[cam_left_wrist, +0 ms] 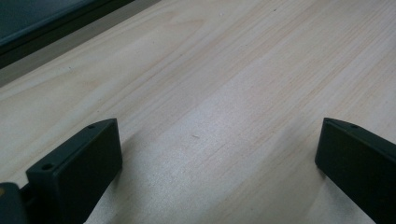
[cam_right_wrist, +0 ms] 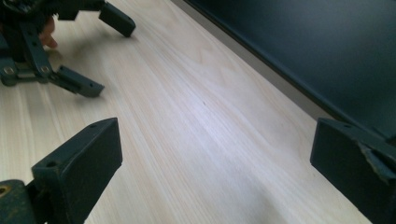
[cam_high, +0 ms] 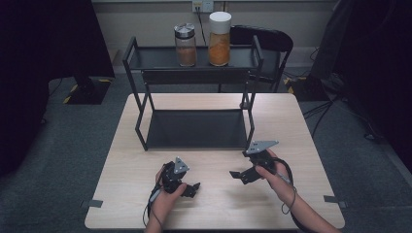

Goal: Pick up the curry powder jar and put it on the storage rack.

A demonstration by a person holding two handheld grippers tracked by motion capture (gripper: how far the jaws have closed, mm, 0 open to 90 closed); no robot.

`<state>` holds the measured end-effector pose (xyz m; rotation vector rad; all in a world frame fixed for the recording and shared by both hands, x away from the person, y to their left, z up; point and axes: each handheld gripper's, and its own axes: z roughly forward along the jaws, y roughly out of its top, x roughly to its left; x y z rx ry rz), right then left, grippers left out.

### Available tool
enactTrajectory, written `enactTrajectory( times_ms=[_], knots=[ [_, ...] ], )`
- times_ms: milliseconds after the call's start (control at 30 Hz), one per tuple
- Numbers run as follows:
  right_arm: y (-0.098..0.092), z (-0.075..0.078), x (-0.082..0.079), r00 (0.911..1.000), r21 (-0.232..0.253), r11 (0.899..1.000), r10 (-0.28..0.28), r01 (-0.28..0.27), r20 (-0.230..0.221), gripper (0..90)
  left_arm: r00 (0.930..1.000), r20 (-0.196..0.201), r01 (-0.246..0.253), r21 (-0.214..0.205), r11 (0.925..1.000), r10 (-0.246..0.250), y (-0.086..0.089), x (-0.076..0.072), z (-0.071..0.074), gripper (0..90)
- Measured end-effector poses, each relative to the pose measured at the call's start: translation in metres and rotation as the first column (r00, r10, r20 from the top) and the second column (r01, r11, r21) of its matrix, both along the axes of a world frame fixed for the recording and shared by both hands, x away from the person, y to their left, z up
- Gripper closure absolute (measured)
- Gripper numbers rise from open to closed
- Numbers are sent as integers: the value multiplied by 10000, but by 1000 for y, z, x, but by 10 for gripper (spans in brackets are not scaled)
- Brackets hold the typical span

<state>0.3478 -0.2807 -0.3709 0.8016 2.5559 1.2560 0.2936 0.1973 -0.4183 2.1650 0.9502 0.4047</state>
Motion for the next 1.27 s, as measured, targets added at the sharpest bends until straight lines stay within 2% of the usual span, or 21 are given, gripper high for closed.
enactTrajectory(
  times_ms=[233,433,933,1033,1167,1267],
  knots=[
    [-16,-10,-4,9997,-120,9997,-210,208,-124,14,10000,0,-2,-2,10000,2,0,0,0,0],
    [-33,-20,-8,9984,-14,9991,-435,435,-371,14,10000,-2,-2,-2,10000,2,0,0,0,0],
    [-59,-34,-22,9968,-76,9977,-682,679,-428,14,10000,0,-2,-3,10000,2,0,0,0,0],
    [-61,-36,-26,9979,-317,9978,-593,584,-263,14,10000,-1,0,-1,10000,0,0,0,0,0],
    [-62,-39,-29,9984,-648,9967,-512,494,-258,14,10000,-2,1,0,10000,-1,0,0,0,0],
    [-60,-42,-34,9992,-892,9953,-392,389,-15,8,10000,-1,0,0,10000,0,0,0,0,0]
  ],
)
